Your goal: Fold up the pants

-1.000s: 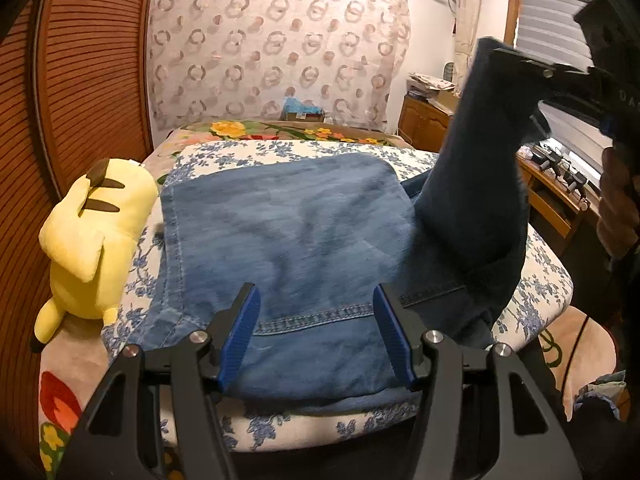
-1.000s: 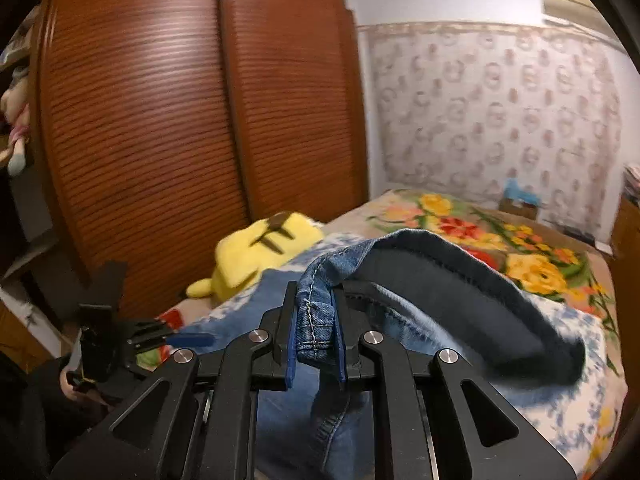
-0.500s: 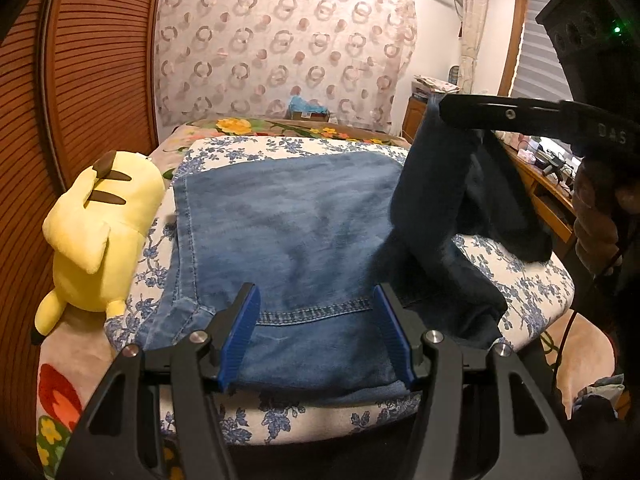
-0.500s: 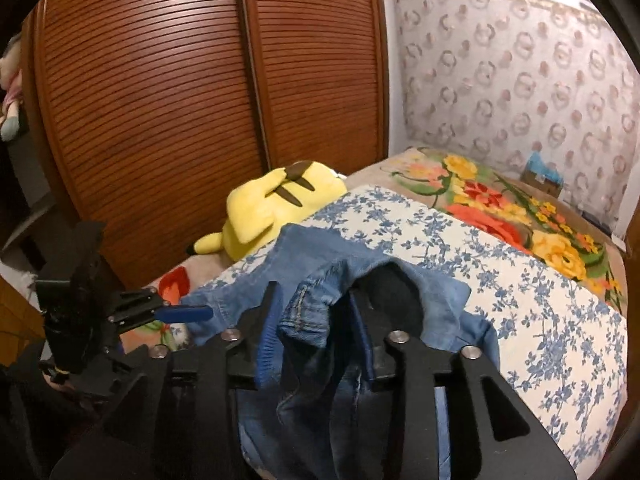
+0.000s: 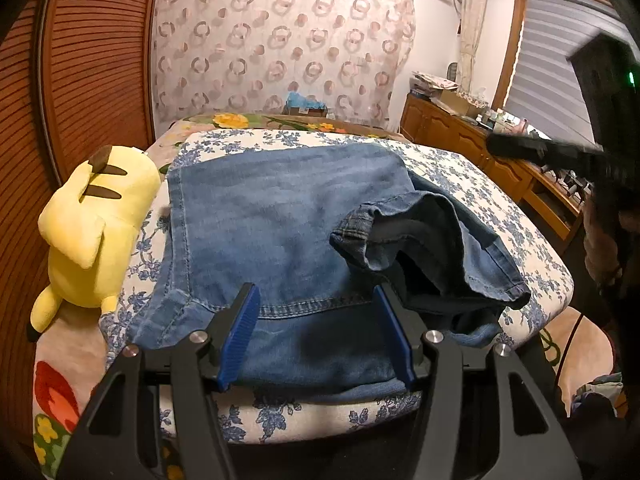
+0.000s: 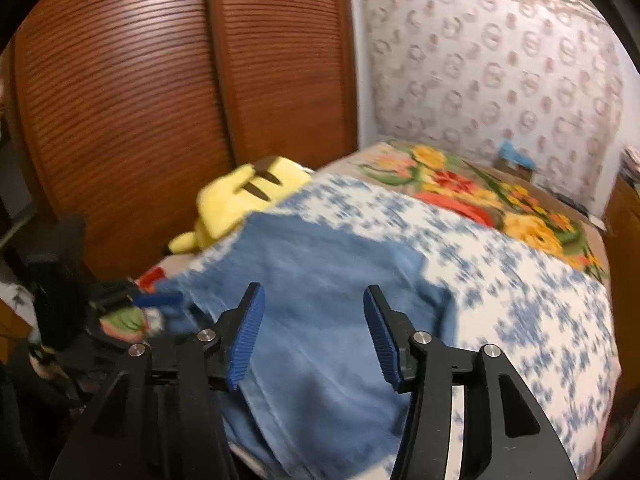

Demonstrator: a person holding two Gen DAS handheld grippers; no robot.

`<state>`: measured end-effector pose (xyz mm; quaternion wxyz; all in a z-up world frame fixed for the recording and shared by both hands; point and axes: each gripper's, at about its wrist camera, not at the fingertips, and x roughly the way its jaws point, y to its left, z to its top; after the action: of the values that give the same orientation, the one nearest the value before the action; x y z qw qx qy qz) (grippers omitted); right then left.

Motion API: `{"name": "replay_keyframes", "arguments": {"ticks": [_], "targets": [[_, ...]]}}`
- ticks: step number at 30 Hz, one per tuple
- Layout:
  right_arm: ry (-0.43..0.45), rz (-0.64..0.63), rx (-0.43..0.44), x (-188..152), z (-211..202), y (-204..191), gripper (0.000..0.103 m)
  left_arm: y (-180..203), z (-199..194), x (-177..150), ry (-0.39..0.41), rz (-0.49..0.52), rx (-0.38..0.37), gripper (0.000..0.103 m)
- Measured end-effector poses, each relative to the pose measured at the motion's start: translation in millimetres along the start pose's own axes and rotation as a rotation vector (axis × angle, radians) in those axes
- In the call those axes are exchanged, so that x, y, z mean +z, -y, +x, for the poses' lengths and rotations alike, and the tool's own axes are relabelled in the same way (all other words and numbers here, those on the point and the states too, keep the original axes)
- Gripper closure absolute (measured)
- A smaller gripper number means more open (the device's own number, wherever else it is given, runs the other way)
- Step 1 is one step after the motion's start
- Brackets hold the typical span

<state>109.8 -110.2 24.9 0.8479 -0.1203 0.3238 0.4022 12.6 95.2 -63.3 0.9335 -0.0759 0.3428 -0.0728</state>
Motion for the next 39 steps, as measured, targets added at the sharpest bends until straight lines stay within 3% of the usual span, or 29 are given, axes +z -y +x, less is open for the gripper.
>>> {"name": "replay_keyframes", "arguments": {"ticks": [7,24,33,34,38,39], "targets": [[-0.043,0.107,-0.059,-48,-12,28,0.047,10,5,9,0.013,0.032,-0.018,0.045],[-0.127,0.269,-0.021,-106,-6,37,0.047,21,27,28,0.04,0.046,-0.076,0.046],[-0.164,0.331,0.069,-119,14,38,0.047,25,31,37,0.06,0.074,-0.096,0.085],[-0.167,0.339,0.081,-119,16,39,0.049,25,32,37,0.053,0.077,-0.092,0.086],[-0.164,0.323,0.117,-110,18,38,0.091,24,30,36,0.054,0.067,-0.093,0.099],[-0.152,0.306,0.113,-105,16,38,0.096,24,28,37,0.061,0.065,-0.094,0.1]]}}
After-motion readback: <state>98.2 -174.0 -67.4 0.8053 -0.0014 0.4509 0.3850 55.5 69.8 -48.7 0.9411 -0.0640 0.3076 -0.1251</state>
